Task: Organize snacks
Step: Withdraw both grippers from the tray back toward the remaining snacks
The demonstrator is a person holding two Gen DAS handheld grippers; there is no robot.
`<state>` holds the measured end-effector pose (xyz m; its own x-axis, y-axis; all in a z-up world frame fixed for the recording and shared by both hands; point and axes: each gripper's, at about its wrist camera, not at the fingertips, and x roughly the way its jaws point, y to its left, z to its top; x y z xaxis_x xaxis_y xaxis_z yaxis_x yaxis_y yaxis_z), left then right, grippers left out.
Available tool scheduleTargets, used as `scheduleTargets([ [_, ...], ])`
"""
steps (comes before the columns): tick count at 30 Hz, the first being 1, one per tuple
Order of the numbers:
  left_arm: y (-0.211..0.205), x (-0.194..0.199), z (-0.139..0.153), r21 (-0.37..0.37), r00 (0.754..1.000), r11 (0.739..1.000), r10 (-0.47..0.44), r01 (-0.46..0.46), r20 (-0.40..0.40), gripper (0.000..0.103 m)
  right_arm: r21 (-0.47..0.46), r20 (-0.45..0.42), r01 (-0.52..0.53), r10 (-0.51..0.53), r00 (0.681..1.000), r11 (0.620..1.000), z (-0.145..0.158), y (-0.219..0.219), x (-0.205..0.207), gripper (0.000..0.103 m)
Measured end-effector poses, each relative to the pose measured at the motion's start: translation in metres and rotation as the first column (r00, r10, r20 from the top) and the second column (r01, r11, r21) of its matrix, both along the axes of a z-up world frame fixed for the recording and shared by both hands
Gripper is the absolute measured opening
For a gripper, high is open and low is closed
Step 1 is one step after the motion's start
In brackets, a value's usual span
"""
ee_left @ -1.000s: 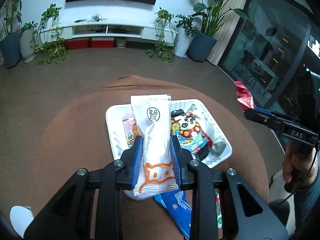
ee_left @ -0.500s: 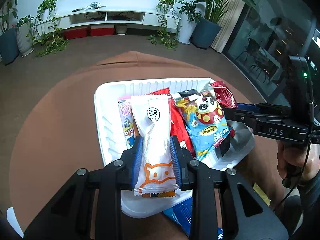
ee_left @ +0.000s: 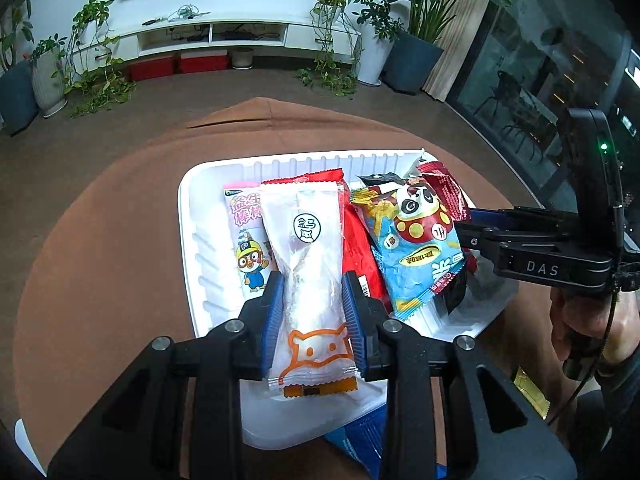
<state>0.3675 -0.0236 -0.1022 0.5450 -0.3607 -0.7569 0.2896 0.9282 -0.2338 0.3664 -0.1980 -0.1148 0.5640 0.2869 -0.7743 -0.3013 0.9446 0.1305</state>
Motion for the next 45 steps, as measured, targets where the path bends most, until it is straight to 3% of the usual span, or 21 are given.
scheduleTargets([
  [2,-0.001,-0.002,-0.001,0.009,1.000,1.000,0.000,0.000,-0.004,0.033,0.002,0.002,0.003,-0.003,1.000,1.000,-0.001,0.000,-0.001,0.049],
  [5,-0.004,-0.004,-0.001,0.014,1.000,1.000,0.005,-0.005,0.005,0.067,-0.001,0.009,0.003,-0.003,1.000,1.000,-0.002,0.000,-0.002,0.050],
  [11,-0.002,-0.007,0.004,0.015,1.000,1.000,0.008,-0.008,0.016,0.070,0.003,0.036,0.003,-0.004,0.999,1.000,0.004,-0.003,-0.007,0.057],
  [15,-0.001,-0.015,0.009,0.018,0.999,1.000,0.017,-0.018,0.027,0.084,0.023,0.055,0.015,-0.016,0.998,1.000,0.012,-0.008,-0.015,0.063],
  [18,-0.001,-0.024,0.016,0.021,0.999,0.999,0.031,-0.032,0.044,0.095,0.078,0.081,0.019,-0.026,0.996,0.997,0.023,-0.016,-0.025,0.078],
  [20,-0.001,-0.031,0.021,0.023,0.997,0.999,0.046,-0.048,0.057,0.098,0.106,0.097,0.023,-0.033,0.995,0.994,0.031,-0.021,-0.032,0.085],
  [32,0.001,-0.096,0.025,0.060,0.992,0.991,0.113,-0.117,0.064,0.103,0.209,0.120,-0.018,-0.007,0.993,0.978,0.054,-0.026,-0.087,0.091],
  [41,0.000,-0.166,0.007,0.117,0.988,0.982,0.146,-0.151,0.050,0.103,0.333,0.120,-0.012,-0.030,0.992,0.943,0.042,-0.042,-0.175,0.093],
  [45,-0.002,-0.195,-0.001,0.056,0.990,0.988,0.143,-0.143,0.016,0.103,0.353,0.098,0.022,-0.061,0.993,0.935,0.027,-0.046,-0.213,0.093],
])
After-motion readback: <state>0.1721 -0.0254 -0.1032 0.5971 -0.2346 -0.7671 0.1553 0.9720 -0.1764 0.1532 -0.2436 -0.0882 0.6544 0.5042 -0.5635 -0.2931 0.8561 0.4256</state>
